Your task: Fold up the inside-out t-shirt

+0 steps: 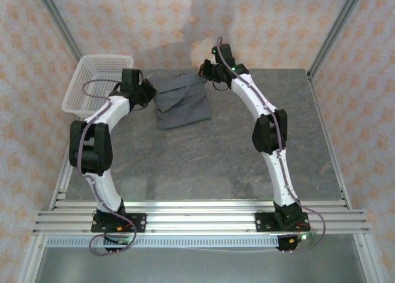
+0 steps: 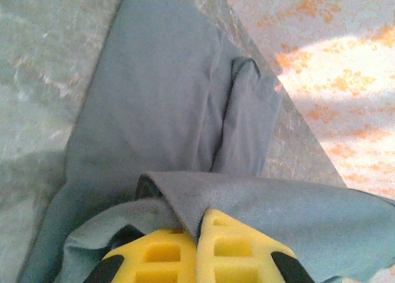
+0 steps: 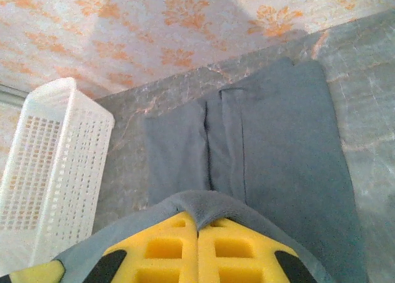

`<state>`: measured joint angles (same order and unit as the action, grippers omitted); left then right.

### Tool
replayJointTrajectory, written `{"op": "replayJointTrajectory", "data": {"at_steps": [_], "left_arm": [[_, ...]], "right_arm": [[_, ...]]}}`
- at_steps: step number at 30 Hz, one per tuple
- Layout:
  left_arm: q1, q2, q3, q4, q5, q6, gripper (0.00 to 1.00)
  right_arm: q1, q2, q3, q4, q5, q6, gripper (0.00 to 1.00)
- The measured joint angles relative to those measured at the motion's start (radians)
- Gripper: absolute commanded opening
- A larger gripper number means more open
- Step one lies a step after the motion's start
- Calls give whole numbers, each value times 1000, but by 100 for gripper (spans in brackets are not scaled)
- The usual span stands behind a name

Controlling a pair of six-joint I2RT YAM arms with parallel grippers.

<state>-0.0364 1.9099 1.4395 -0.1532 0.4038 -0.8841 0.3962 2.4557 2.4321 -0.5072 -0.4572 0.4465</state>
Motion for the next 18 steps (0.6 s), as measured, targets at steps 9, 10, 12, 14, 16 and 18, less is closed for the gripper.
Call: {"op": "replayJointTrajectory", "data": {"at_steps": [9,10,12,14,16,18], "left_arm": [[23,269,158,67,-24,3,66],[30,270,163,62,-26,3,67],[45,259,171,54,-31,9,67],[58,213,158,39,-30,21,67],[64,131,93,40,-26,23,67],[63,19,-10,39,-19,26,67]], "right_arm": [[-42,283,261,-3,-40,43,76],[-50,280,264,-25,-43,40,76],[-66,249,254,-77,-43,17,76],[-79,136,111,-104,-40,-18,75],[-90,-47,-155,-78,-43,-38,75],[-94,-249,-454,-5,-52,-42,75]]}}
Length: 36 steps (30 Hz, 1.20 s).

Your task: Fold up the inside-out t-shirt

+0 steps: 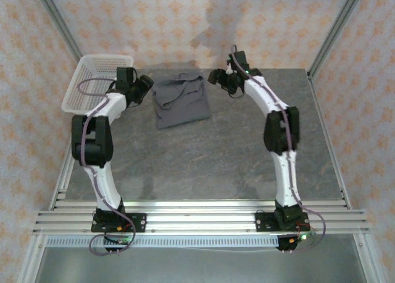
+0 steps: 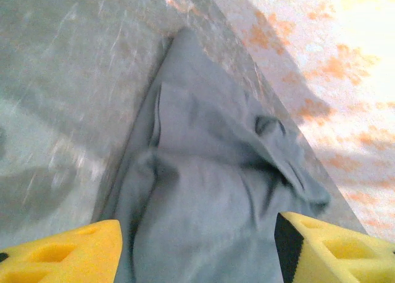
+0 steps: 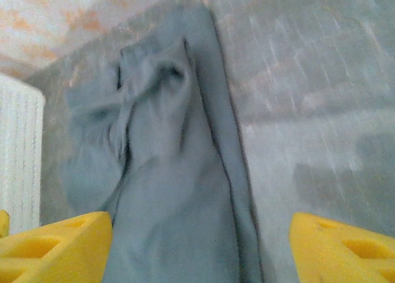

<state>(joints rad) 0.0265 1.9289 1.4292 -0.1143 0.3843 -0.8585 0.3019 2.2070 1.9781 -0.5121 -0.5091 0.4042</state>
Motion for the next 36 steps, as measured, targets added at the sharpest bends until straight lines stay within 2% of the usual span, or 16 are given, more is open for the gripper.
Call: {"op": "replayJointTrajectory", "data": {"at_steps": [2,5,11,13,14,16,18,19,20,25,30,31,32,34,35,36], "left_arm": [[-7,-114,-107,-6,10,14,66],[-28,-170,-183,-26,26,53,66],[-93,-45,-206,-66,69,99,65],[-105,23,-203,-68,88,100,62],[-106,50,-203,-61,98,102,57],[-101,51,-180,-56,113,97,38],[-102,62,-169,-50,117,90,3],[-104,69,-169,-57,116,87,0],[-106,76,-169,-66,117,89,0],[-112,24,-253,-81,142,109,0],[-185,-201,-491,-178,181,124,0],[-217,-257,-537,-205,185,121,9],[-253,-313,-581,-228,185,113,26],[-314,-422,-649,-278,184,92,49],[-330,-473,-673,-307,183,77,56],[-335,-514,-686,-333,178,69,58]], "right_arm": [[6,-152,-208,52,-8,-2,75],[29,-226,-328,103,-17,-10,71],[74,-112,-338,147,-33,-24,65],[82,-54,-327,146,-35,-27,59],[85,-27,-318,144,-39,-30,51],[89,24,-291,138,-51,-32,30],[93,56,-270,137,-69,-29,8],[95,60,-268,138,-72,-30,1],[97,59,-270,137,-71,-26,0],[99,-71,-450,178,-43,-24,0],[118,-381,-791,164,-48,-27,4],[126,-463,-869,157,-47,-24,9],[133,-538,-937,145,-48,-21,19],[141,-681,-1055,118,-48,-2,41],[141,-743,-1103,100,-48,11,49],[140,-793,-1136,85,-48,25,53]]}}
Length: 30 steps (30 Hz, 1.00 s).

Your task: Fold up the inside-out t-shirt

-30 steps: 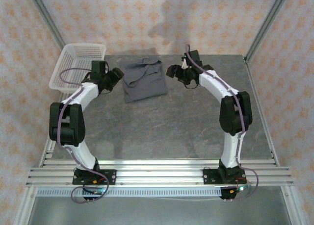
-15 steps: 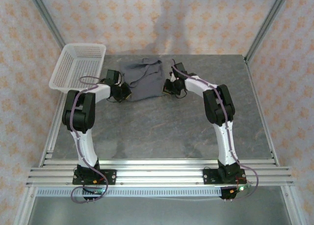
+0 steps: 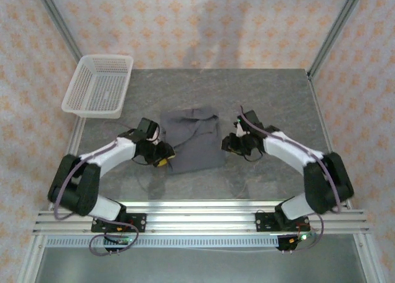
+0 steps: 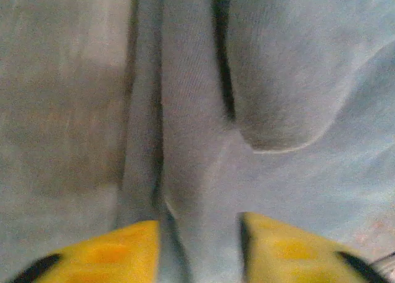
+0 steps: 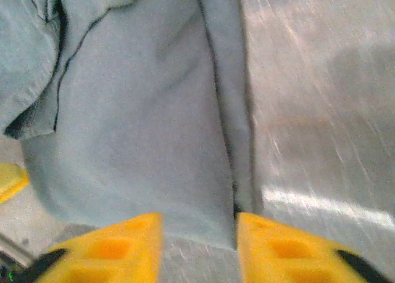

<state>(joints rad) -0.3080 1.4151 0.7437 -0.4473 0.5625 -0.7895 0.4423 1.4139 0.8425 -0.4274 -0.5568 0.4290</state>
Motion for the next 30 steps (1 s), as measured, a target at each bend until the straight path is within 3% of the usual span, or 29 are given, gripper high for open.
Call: {"op": "replayJointTrajectory", "data": {"at_steps": [2,6,15,19,22,26,30], "left_arm": [[2,-64,2,-47,-24,-21,58],[7,-77,80,-82,-46,-33,55],[-3,67,150,-36,-15,-67,51],[-17,147,177,-31,-3,-66,49],[-19,187,209,-30,-1,-68,31],[-19,213,240,11,-1,-82,4],[-18,213,267,25,-16,-93,0]], "right_arm": [[0,-80,-32,-38,8,20,60],[-3,-98,18,-56,53,39,60],[-27,250,240,61,59,84,52],[-27,366,305,95,35,98,36],[-26,406,332,123,13,114,15],[-26,415,352,130,2,128,2],[-28,415,375,131,3,150,0]]}}
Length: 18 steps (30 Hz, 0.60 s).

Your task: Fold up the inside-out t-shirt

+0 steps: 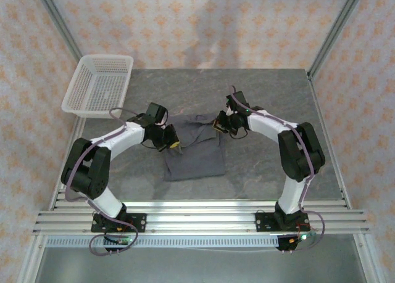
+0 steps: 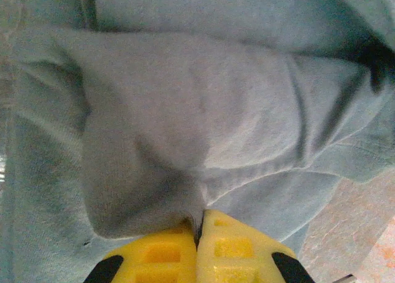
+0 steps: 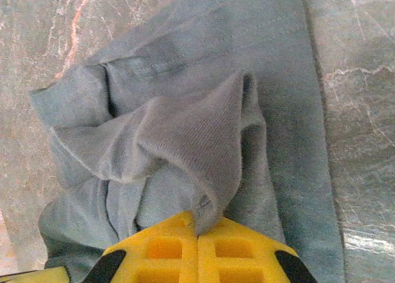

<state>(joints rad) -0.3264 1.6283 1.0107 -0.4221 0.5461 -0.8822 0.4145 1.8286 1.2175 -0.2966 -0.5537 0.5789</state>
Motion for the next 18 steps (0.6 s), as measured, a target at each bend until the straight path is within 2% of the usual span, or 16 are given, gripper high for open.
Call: {"op": "replayJointTrajectory", "data": {"at_steps": [3,6,8,13,18], "left_arm": [[22,0,34,13,-17,-21,0],[88,24,72,72,-31,-60,0],[130,73,119,110,-37,-72,2],[191,265,274,198,-58,-92,24],[227,328,290,230,-83,-98,51]], "right_arm": [[-13,3,8,19,-5,50,0],[-45,53,72,24,-16,100,0],[-65,118,155,22,-19,113,5],[-101,279,363,-33,-15,105,31],[-147,282,388,-85,11,82,42]]}}
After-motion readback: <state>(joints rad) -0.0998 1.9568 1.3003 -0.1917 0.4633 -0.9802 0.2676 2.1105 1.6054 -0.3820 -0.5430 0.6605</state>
